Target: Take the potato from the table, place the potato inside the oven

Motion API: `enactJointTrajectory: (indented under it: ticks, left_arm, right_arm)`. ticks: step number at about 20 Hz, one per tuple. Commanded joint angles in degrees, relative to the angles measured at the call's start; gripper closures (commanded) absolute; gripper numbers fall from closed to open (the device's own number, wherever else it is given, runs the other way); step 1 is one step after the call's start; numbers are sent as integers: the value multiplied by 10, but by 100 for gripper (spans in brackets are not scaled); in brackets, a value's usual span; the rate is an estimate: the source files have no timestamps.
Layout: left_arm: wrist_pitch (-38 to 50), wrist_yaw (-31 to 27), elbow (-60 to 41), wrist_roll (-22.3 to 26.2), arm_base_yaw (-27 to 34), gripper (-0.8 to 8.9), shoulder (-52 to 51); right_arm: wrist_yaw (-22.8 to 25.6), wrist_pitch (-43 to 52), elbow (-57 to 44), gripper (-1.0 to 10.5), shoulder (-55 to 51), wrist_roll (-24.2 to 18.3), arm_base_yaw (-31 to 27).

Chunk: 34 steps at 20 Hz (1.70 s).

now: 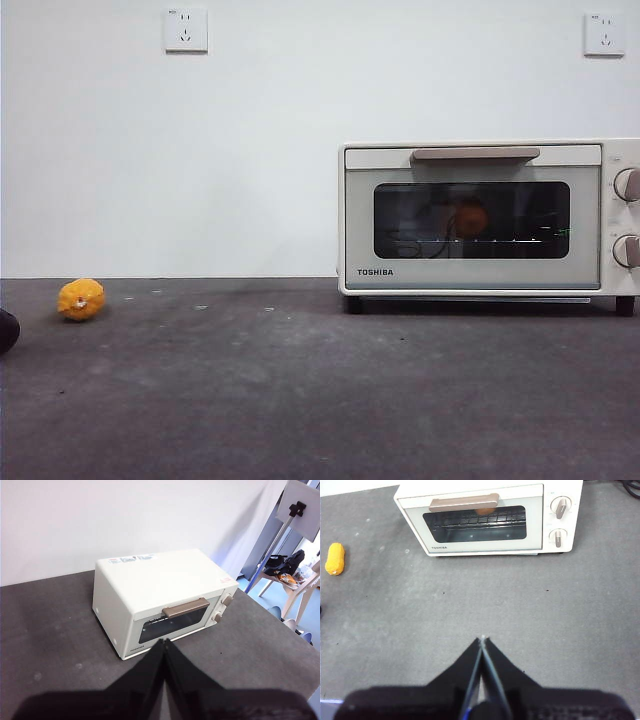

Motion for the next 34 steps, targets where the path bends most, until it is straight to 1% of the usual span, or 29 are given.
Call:
enactJointTrajectory:
  ticks: [1,3,4,6,7,8,9,10,12,13,16,19,21,23,26,32,34]
  left_arm:
    - [4,-1,0,7,-1,817,3]
    - [5,-4,0,10,0,817,9]
    - [5,-12,0,26,2,817,13]
    - [-6,-63,0,110,9,817,24]
    - [-16,-97,-1,153,20,817,29]
    - [-21,-116,-4,185,30,817,30]
    - [-20,-121,-13,220,43,817,30]
    - [-13,-114,-26,235,53,817,23]
    - [35,-87,-90,233,86,817,-10]
    - [76,-78,-140,230,107,817,-39]
    - [235,-76,-326,231,158,817,-152]
    - [412,-76,-515,229,190,817,-263]
    - [479,-76,-620,218,203,817,-328]
    - [493,-76,-699,201,216,817,-380]
    - [493,-76,-778,195,244,817,-431]
    - [497,-76,-879,116,263,817,-524]
    - [497,-76,-901,105,263,817,-545]
  right_arm:
    - [0,-12,-2,945,-2,-2,1]
    - [0,-12,-2,945,-2,-2,1]
    - [0,-12,-2,945,-2,-2,1]
    - [0,-12,-2,945,-2,-2,1]
    - [0,-12,-2,945,-2,-2,1]
    - [0,-12,-2,945,-2,-2,1]
    - [0,-12,-2,945,-2,-2,1]
    - [0,-12,-2,945,-2,-2,1]
    - [0,-12,-2,945,-2,-2,1]
    - [0,-12,-2,945,-2,-2,1]
    - [0,-12,-2,945,-2,-2,1]
    - [0,-12,-2,945,-1,-2,1]
    - [0,-12,-2,945,-1,-2,1]
    - [0,-12,-2,945,-1,-2,1]
    - [0,-12,-2,945,-1,-2,1]
    - [0,-12,-2,945,-1,-2,1]
    - [0,-12,-2,945,-1,-2,1]
